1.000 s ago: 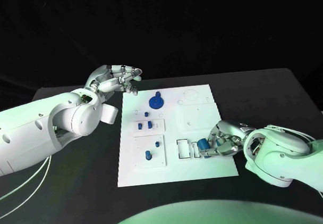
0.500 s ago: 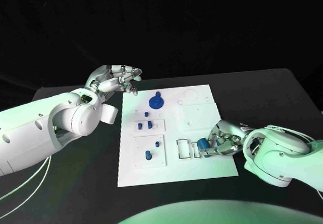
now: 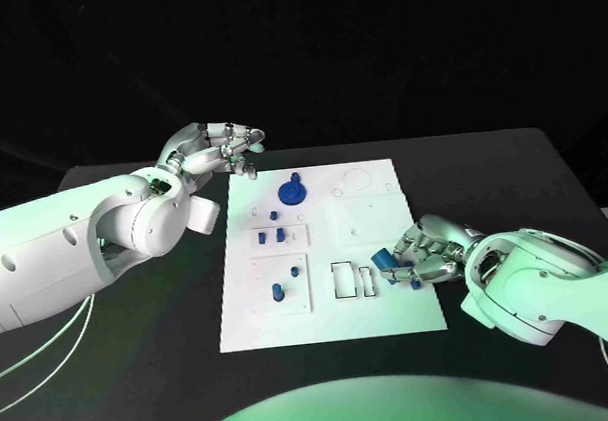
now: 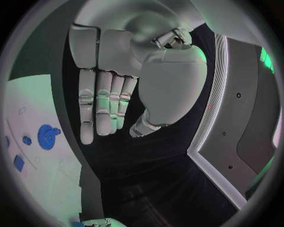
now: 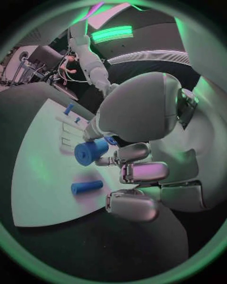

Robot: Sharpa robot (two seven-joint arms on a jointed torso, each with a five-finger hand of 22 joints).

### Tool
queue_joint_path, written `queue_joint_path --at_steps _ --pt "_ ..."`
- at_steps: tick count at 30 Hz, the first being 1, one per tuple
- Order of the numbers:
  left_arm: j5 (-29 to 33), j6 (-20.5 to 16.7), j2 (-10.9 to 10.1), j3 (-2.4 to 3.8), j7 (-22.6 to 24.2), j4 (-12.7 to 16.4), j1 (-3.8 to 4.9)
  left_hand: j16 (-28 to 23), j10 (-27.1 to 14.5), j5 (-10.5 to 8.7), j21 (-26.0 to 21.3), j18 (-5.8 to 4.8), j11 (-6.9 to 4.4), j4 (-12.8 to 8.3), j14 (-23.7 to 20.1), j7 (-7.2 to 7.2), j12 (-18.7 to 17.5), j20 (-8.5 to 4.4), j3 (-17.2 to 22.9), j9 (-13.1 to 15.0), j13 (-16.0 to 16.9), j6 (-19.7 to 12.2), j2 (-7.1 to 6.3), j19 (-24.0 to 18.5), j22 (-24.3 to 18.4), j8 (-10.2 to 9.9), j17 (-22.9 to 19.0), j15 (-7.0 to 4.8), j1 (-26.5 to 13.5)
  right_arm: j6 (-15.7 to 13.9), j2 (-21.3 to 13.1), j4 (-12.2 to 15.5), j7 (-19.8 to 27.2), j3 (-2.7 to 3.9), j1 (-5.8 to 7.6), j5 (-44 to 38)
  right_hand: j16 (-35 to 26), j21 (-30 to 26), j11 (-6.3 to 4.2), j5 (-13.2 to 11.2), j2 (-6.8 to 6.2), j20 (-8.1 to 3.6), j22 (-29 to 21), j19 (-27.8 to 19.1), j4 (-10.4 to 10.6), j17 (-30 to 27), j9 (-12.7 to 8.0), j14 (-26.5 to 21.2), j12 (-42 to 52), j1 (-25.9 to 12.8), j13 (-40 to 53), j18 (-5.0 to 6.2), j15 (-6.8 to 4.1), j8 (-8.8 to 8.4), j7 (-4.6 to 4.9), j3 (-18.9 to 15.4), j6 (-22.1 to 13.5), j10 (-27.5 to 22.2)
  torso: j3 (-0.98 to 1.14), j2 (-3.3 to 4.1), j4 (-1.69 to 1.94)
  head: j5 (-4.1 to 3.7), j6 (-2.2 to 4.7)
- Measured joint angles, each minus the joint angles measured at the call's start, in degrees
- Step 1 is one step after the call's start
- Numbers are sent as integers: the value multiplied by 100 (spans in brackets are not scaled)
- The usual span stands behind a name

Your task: Assemble the parts on the task board

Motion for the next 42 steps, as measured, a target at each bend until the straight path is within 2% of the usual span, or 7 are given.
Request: queue_joint_path --at_steps 6,13,22,28,38,42 --pt "0 0 10 0 0 -4 0 0 0 0 0 0 0 0 0 0 0 0 0 0 0 0 0 0 0 0 0 0 0 -147 -37 130 65 0 132 448 0 0 -20 34 0 -20 0 20 6 0 0 0 19 0 0 0 0 0 14 37 9 21 1 2 1 -12 0" --pt "0 -1 17 0 -1 -8 0 0 0 0 0 0 0 0 0 0 0 0 0 0 1 0 0 0 0 0 0 0 0 -204 45 166 122 2 198 776 -1 0 -9 59 -7 -20 0 20 14 0 0 0 23 7 -1 0 0 1 24 65 18 32 0 7 4 -8 0" --pt "0 -1 44 -1 -1 -9 0 0 0 0 0 0 0 0 0 0 0 0 0 0 1 0 0 0 0 0 0 0 0 -54 476 26 145 0 212 1017 -1 -1 -4 11 5 -20 4 20 15 -1 -1 0 23 -5 -1 0 1 1 24 141 18 37 -2 7 6 -9 0" --pt "0 0 48 -1 -1 -6 0 0 0 0 0 0 0 0 0 0 0 0 0 0 1 0 0 0 0 0 0 0 0 116 722 -149 128 -7 194 1072 -1 -4 -3 -49 114 -20 4 19 15 -1 -4 0 23 -119 -2 0 1 -6 46 143 40 38 -3 10 10 -2 0" --pt "0 0 46 -1 -1 -2 0 0 0 0 0 0 0 0 0 0 0 0 0 0 1 0 0 0 0 0 0 0 0 254 860 -337 35 -13 161 1006 -1 -4 -1 -190 16 -19 3 19 45 -1 10 0 23 -490 -3 1 1 -8 65 175 62 39 -2 9 5 21 0" --pt "0 0 44 -1 -1 -1 0 0 -21 0 -26 0 -21 16 0 0 0 0 -16 0 1 0 0 0 -6 0 0 0 0 289 882 -368 -5 -13 159 942 -1 -4 0 -237 17 -19 3 19 45 -1 121 0 23 -519 -3 1 1 -8 63 176 65 40 0 9 4 24 0"
